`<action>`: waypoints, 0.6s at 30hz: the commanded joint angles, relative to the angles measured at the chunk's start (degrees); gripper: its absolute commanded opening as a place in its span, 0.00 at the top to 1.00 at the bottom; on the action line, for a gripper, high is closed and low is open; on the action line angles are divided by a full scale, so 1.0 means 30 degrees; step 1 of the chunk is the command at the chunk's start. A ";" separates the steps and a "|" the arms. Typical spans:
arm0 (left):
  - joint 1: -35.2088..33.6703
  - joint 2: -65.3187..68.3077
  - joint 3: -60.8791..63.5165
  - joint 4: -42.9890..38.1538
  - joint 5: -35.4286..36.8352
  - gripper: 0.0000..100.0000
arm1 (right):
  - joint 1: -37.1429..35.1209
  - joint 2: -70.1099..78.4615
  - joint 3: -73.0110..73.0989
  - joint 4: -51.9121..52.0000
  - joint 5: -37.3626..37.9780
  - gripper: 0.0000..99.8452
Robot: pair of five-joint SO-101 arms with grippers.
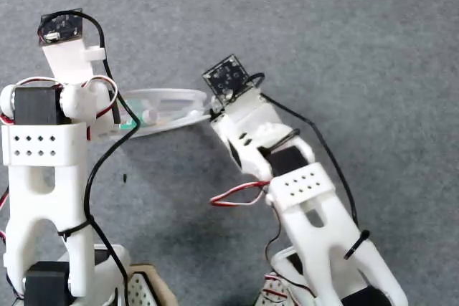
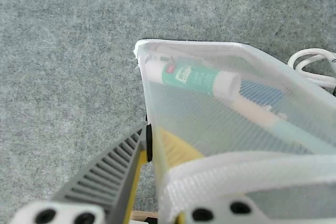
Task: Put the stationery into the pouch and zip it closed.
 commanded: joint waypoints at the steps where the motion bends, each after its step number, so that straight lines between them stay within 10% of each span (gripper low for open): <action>1: 0.0190 0.0000 -0.0454 -0.0322 -0.0264 0.97 | 0.0205 -0.0190 -0.2154 0.1729 0.0967 0.99; 18: 0.0190 0.0000 -0.0425 -0.0469 -0.0264 0.97 | 0.0088 -0.0190 -1.3582 1.0930 0.2696 0.99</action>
